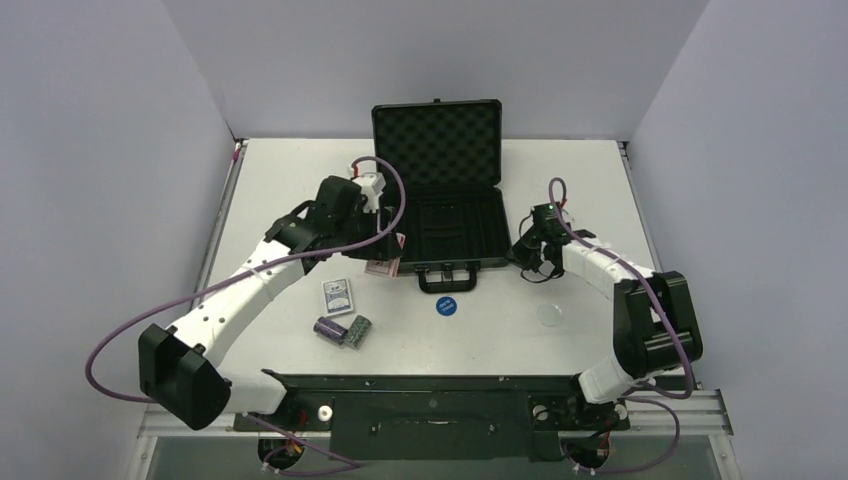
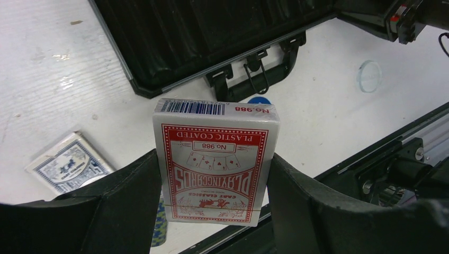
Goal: Pack up texas hold em set
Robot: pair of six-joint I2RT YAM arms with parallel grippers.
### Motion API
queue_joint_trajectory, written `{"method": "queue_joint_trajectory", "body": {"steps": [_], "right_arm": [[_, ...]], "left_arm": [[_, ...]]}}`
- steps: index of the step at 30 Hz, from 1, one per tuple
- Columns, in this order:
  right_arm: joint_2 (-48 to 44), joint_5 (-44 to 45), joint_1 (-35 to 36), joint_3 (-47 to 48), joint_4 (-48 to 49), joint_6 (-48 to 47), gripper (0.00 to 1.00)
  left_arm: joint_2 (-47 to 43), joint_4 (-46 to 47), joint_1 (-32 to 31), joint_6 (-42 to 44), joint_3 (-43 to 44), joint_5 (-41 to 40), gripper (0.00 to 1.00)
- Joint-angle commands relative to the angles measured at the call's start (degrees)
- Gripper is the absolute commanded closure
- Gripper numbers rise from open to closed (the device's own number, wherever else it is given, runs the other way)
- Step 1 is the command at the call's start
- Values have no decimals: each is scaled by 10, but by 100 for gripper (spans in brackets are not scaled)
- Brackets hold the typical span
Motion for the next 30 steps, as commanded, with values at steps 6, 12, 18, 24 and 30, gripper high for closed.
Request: {"method": "queue_joint_trajectory", "body": {"steps": [6,12,18,24,30], "right_arm": [[-31,25,2,-77,-118,-66,84],[-70,31,1,-50,-142,-78,46],[-148,50,1,-1,-216,-89,22],[-247,82,1,31,-306,-98,10],[-317,94,1,59,-378,-111,9]], "left_arm": [[49,78,-63,-114,48,-24,100],[85,86,-83,-185,75,-64,100],[93,83,-86,-288,80,-160,100],[104,139,-84,-410,41,-180,96],[156,208,-87,-520,39,-174,100]]}}
